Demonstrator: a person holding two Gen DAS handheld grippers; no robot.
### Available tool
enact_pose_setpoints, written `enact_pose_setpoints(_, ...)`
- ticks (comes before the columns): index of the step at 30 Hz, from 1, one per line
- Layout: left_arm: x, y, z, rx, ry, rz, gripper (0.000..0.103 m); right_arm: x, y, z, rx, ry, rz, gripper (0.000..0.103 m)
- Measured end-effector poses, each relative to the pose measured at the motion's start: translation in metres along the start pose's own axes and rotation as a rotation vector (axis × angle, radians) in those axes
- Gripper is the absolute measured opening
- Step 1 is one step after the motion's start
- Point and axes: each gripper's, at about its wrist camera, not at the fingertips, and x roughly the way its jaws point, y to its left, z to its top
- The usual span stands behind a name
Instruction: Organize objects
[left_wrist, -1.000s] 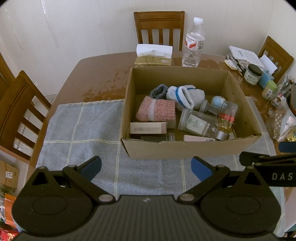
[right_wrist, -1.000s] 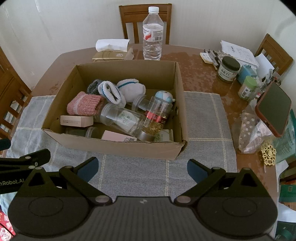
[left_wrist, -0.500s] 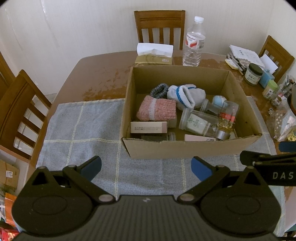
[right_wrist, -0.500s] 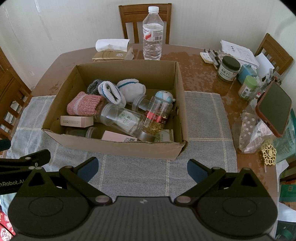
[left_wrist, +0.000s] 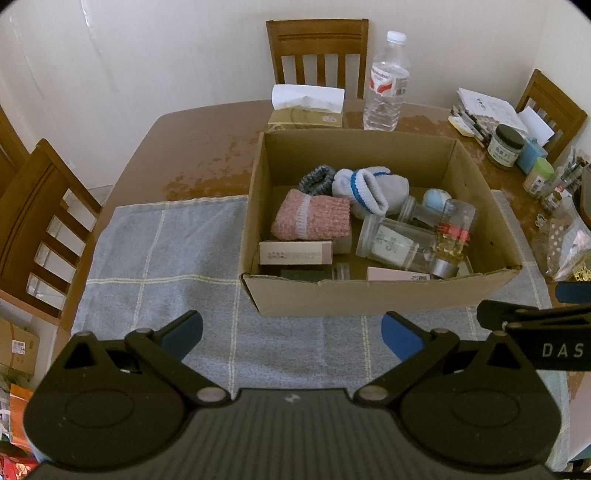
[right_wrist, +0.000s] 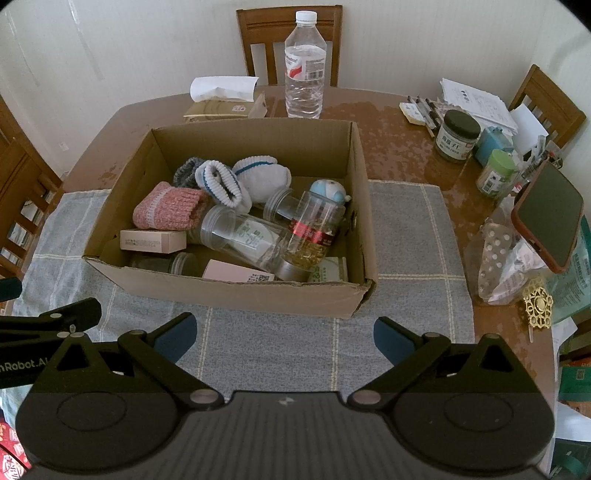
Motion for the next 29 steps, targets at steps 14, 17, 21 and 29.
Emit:
enact_pose_setpoints(14,0.0001,-0.0001,-0.0003,0.0,0.0,0.001,0.102,0.0005,0.0007,-0.0001,0.004,0.001,0.003,0.103)
enact_pose_setpoints(17,0.0001,0.0,-0.0001,-0.002,0.0,0.002,0.102,0.0016,0.0015,-0.0009,0.004,0.002,0.003,0.103)
enact_pose_setpoints(21,0.0001,0.0004,0.0003,-0.001,0.0,0.001,0.102,0.0018,0.0026,-0.0011,0.004,0.004,0.002,0.103)
enact_pose_setpoints(29,0.0001,0.0011,0.0018,-0.001,0.002,-0.001,0.102,0.0005,0.0031,-0.0004,0.005,0.004,-0.001,0.103)
